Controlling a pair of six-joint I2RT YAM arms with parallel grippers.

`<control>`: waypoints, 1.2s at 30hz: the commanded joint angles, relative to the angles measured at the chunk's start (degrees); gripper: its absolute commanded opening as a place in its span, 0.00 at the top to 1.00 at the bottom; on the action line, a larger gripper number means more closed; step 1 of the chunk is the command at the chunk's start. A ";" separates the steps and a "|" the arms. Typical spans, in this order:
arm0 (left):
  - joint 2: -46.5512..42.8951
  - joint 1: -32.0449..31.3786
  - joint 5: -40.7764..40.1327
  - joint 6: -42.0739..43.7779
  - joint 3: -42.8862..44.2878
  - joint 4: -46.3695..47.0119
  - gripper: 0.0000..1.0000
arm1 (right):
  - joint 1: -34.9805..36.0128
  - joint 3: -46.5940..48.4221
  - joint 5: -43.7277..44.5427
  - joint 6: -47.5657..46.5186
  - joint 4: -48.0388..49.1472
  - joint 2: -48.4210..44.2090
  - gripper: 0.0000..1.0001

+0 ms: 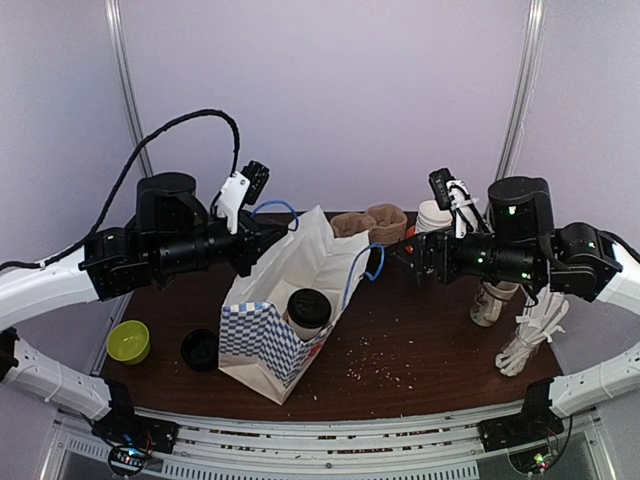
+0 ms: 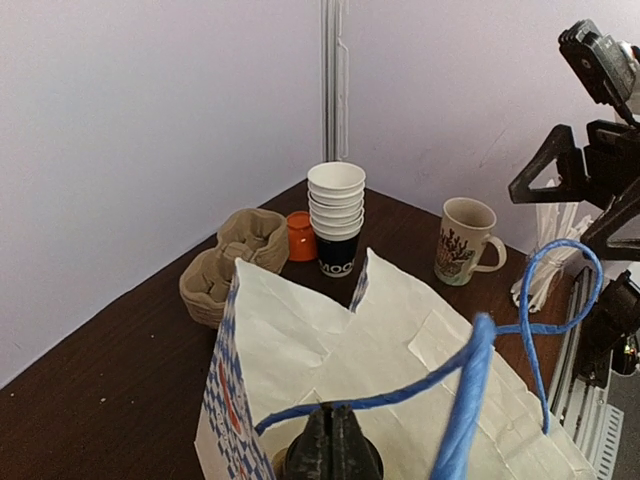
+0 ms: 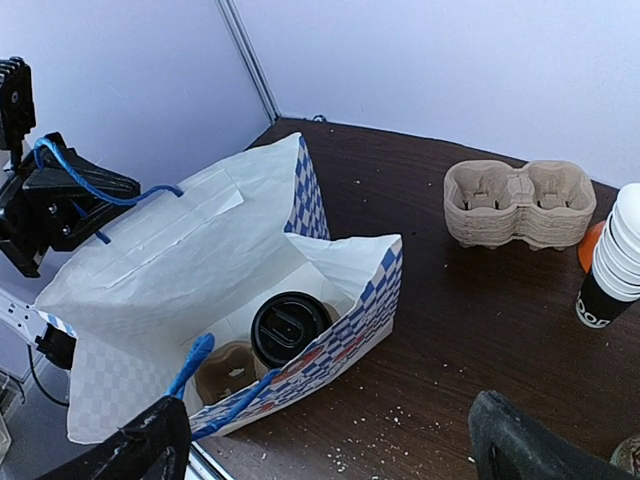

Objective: Pack the takeout coffee

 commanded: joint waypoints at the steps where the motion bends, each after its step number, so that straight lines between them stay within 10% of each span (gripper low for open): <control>1: 1.16 -0.33 3.22 5.52 4.84 4.55 1.00 | -0.30 1.43 3.33 -3.62 -0.22 -1.40 0.00; 16: 3.20 -1.53 7.80 11.46 7.73 6.11 1.00 | -0.31 11.05 3.20 -8.66 -6.74 0.70 0.00; 36: 2.12 -7.69 8.36 14.63 1.44 15.52 1.00 | -0.91 -1.09 -5.52 2.19 -0.13 8.50 0.12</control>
